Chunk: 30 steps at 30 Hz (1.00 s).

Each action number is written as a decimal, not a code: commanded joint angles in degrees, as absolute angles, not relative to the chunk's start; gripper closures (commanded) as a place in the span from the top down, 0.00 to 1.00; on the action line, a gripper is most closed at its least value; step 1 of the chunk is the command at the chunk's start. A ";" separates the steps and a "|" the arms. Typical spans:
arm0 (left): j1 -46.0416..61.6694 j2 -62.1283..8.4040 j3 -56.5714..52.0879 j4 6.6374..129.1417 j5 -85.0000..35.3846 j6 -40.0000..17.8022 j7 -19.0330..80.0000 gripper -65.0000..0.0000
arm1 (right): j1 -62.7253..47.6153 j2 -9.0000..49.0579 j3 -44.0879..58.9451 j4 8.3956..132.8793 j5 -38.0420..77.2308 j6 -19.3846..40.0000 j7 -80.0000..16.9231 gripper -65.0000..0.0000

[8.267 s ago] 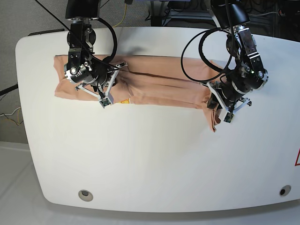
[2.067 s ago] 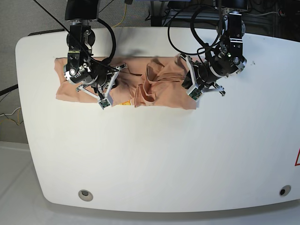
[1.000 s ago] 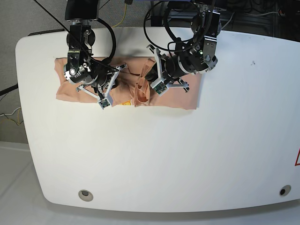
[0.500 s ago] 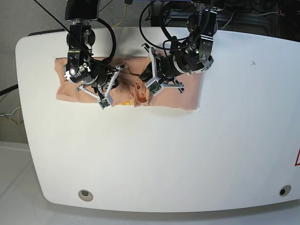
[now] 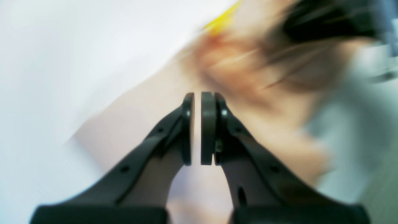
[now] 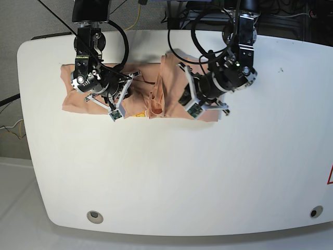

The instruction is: Fold the T-shirt properly

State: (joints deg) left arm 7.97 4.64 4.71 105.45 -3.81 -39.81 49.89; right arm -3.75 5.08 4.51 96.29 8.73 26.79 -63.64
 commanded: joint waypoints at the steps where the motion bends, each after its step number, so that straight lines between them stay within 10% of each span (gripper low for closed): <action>1: 7.52 3.74 3.82 105.80 -5.05 -40.00 48.48 0.05 | -4.09 5.14 4.35 95.87 7.60 26.77 -66.15 0.00; 30: 7.78 2.42 2.07 84.62 -5.23 -40.00 34.68 0.05 | -4.09 5.14 4.35 97.10 7.69 26.77 -66.15 0.00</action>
State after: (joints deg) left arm 8.05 2.35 1.96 85.76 -6.17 -39.92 33.19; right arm -3.73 5.08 4.49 96.40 8.78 26.81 -63.61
